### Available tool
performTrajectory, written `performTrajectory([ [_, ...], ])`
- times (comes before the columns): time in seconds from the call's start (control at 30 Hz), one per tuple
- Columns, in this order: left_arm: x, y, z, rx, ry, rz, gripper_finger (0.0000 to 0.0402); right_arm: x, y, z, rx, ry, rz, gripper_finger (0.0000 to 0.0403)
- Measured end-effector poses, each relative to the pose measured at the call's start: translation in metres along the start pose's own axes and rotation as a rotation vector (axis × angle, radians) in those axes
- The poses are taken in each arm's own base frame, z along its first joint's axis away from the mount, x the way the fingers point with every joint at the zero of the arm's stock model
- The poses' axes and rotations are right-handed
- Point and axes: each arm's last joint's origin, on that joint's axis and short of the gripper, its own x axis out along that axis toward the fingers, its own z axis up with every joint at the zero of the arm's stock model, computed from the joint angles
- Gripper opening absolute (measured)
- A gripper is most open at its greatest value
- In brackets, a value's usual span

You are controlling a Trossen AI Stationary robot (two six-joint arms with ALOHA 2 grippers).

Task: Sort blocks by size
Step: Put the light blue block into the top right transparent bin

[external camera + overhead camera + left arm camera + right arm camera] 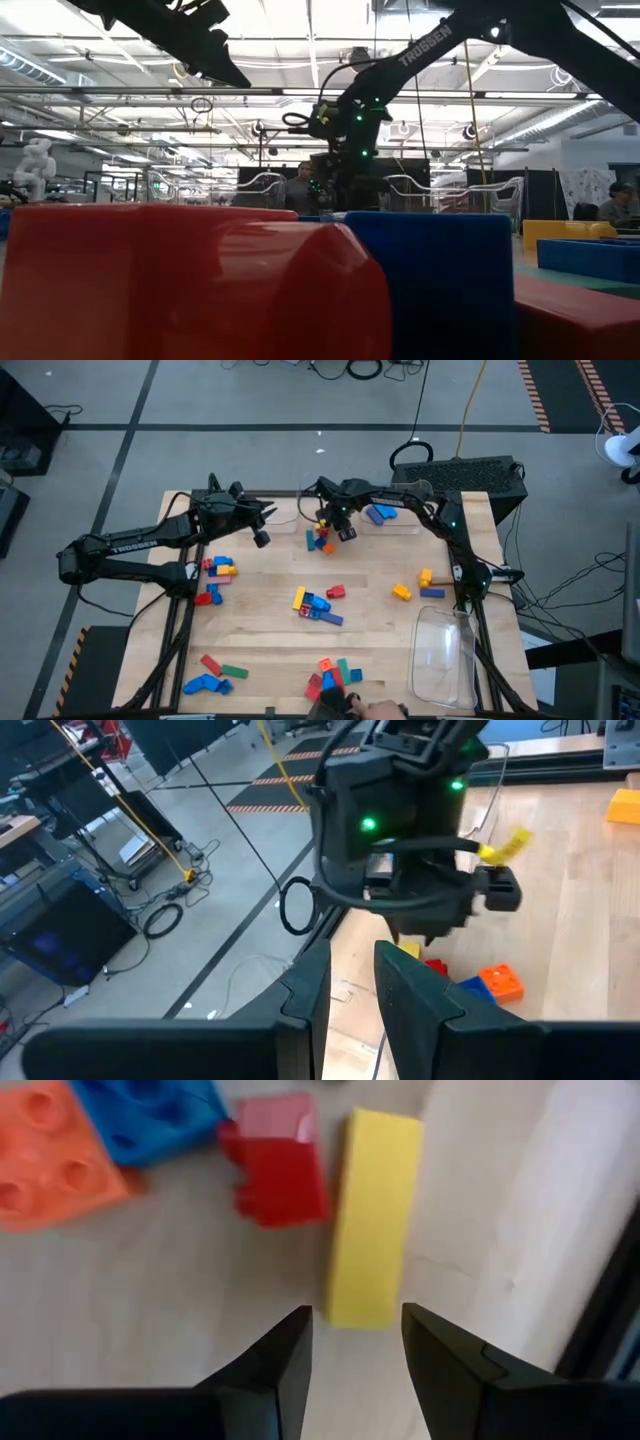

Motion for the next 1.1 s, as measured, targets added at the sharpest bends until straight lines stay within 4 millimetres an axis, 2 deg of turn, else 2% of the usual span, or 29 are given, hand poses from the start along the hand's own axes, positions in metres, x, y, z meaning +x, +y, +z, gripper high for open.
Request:
performTrajectory([
  [0.3,0.001,0.000,0.003,-0.008,-0.028,0.006,0.0084,0.021,-0.004,-0.003,-0.016,0.029,0.058,0.0142],
  [0.4,0.003,0.000,0.002,-0.006,-0.022,0.004,0.0084,0.017,-0.010,0.002,-0.007,0.036,0.068,0.0142],
  [0.6,0.009,-0.002,0.000,0.002,-0.006,-0.001,0.0084,-0.002,-0.014,0.020,-0.022,-0.017,0.048,0.0142],
  [0.7,0.011,-0.003,0.000,0.003,-0.004,-0.001,0.0084,0.001,-0.010,0.021,-0.018,-0.041,0.105,0.0142],
  [0.93,0.013,-0.003,-0.001,0.003,0.001,0.000,0.0084,0.004,-0.012,0.019,-0.088,-0.012,0.074,0.0142],
  [1.1,0.013,-0.003,0.001,-0.006,-0.025,0.006,0.0084,0.002,-0.012,0.023,-0.044,0.003,0.024,0.0139],
])
